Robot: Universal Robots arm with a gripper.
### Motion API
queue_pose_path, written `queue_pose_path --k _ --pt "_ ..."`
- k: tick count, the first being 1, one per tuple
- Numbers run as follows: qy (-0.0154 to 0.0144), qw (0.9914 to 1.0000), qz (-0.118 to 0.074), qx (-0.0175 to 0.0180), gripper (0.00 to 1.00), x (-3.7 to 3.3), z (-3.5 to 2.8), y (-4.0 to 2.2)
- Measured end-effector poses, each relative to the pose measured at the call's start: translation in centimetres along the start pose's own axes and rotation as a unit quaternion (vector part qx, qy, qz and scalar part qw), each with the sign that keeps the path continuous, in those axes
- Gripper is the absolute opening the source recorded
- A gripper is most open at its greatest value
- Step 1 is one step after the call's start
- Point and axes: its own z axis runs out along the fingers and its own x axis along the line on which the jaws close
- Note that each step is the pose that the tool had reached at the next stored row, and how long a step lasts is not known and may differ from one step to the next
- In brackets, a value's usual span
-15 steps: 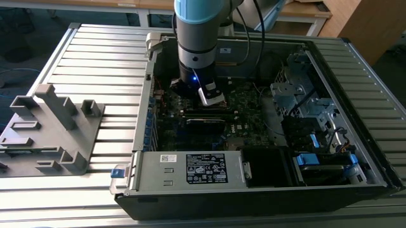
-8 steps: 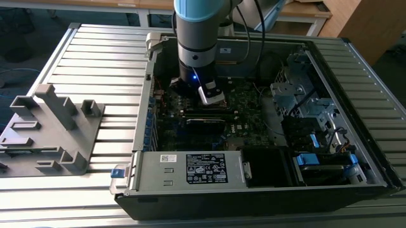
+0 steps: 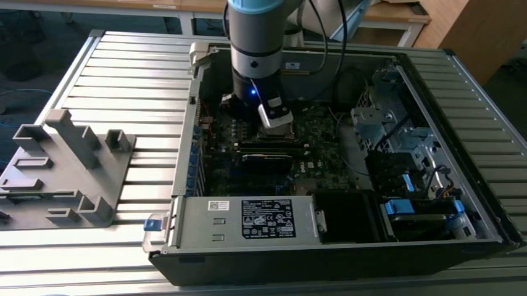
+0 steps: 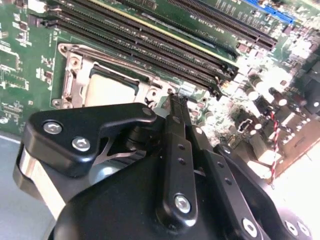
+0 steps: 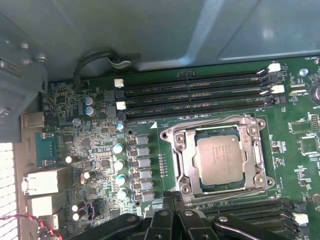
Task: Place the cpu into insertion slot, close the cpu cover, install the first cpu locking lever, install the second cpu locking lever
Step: 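Install the second cpu locking lever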
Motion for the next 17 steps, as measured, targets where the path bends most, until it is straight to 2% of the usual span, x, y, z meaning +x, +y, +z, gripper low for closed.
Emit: queue_pose_path --k 2,7,15,17 --pt "-0.0004 1.0 0.0 0.0025 0.11 0.0 -0.02 0.02" --pt "-0.0004 0.99999 0.0 0.0033 0.11 -0.17 -0.03 0.06" --pt "-0.0014 0.99996 0.003 0.0086 0.11 -2.27 0.07 0.36" --pt "-0.0016 0.99994 0.003 0.0102 0.11 -2.62 0.11 0.61"
